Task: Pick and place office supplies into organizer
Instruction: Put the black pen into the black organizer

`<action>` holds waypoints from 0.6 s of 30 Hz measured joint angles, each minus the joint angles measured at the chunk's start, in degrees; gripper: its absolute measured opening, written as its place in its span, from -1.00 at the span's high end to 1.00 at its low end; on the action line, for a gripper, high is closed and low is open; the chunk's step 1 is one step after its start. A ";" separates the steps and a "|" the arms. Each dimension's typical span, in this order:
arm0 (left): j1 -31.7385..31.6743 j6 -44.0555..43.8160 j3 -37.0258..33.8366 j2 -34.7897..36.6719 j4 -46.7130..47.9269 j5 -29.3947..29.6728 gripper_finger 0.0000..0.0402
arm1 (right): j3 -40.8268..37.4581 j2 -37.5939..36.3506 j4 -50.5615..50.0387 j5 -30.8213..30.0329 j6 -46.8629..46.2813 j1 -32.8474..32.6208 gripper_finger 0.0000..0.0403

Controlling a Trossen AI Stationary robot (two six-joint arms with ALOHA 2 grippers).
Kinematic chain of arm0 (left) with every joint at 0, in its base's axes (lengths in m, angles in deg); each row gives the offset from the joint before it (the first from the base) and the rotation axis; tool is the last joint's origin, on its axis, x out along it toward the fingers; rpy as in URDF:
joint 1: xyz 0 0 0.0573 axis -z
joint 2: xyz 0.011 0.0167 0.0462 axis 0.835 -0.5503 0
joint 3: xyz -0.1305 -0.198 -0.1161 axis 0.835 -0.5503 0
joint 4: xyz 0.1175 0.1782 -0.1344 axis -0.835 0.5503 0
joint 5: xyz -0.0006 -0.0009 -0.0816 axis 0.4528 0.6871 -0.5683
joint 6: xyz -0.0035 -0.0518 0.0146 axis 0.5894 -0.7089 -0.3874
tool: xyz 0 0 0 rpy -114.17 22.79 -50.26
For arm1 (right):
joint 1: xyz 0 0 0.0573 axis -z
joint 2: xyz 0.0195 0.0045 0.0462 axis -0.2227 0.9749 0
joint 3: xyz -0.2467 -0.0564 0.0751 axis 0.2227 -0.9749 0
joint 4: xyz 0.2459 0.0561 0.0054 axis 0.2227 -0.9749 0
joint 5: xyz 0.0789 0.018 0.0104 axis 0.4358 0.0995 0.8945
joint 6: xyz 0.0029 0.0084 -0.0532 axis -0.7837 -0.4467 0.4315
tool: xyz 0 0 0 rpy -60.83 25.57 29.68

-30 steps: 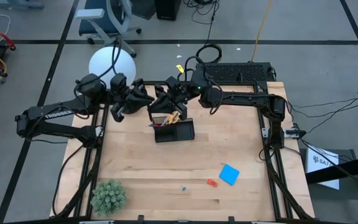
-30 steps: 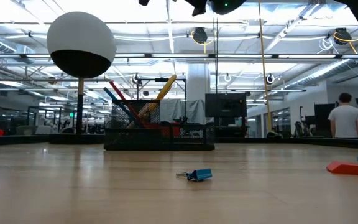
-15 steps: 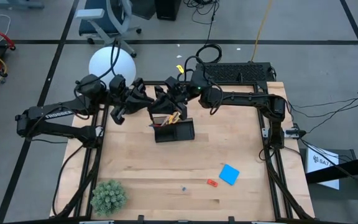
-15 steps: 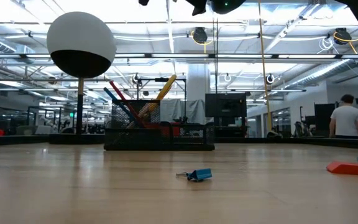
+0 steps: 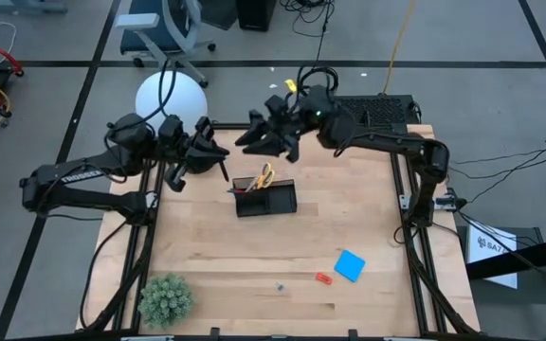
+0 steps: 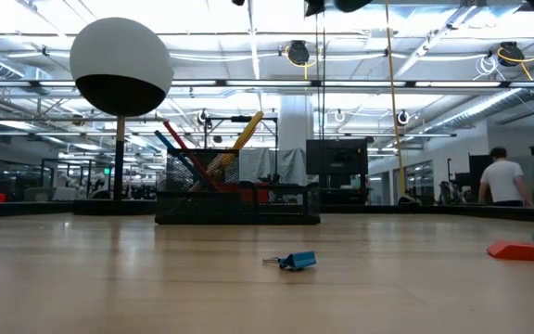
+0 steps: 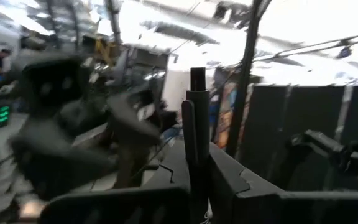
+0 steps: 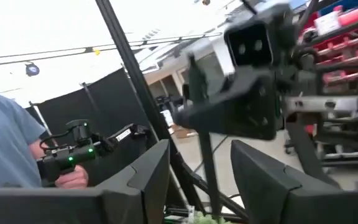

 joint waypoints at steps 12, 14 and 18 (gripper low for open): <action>0.11 8.46 0.02 1.25 11.37 4.77 0.94 | 0.02 -6.06 -8.42 -0.31 4.12 2.45 0.21; 0.11 10.33 0.00 1.12 11.70 4.79 0.96 | 0.02 -7.02 -8.05 -0.37 4.02 2.19 0.21; 0.04 12.24 0.02 1.29 12.53 5.53 0.96 | 0.02 -8.92 -8.10 -0.78 4.04 2.06 0.20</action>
